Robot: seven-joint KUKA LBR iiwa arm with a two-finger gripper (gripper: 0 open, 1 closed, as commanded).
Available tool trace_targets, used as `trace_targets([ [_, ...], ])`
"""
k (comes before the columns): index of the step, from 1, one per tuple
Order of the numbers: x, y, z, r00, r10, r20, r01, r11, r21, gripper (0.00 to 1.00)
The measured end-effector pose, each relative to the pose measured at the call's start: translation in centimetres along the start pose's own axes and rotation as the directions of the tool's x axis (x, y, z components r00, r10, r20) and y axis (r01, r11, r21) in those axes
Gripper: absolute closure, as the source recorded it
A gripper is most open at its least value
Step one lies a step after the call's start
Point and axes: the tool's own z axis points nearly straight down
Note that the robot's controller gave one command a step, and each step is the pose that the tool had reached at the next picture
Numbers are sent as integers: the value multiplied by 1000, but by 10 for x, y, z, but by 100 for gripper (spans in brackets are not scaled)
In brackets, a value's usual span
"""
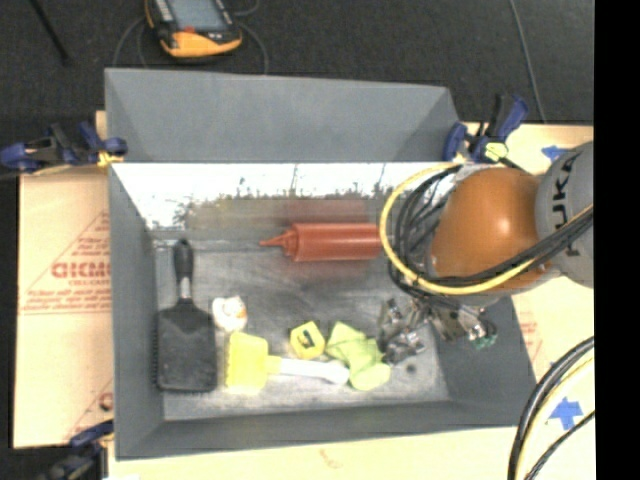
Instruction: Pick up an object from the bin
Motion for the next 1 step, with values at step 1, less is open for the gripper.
trace_targets([
  [1,2,-2,66,960,-279,1,279,960,0,0],
])
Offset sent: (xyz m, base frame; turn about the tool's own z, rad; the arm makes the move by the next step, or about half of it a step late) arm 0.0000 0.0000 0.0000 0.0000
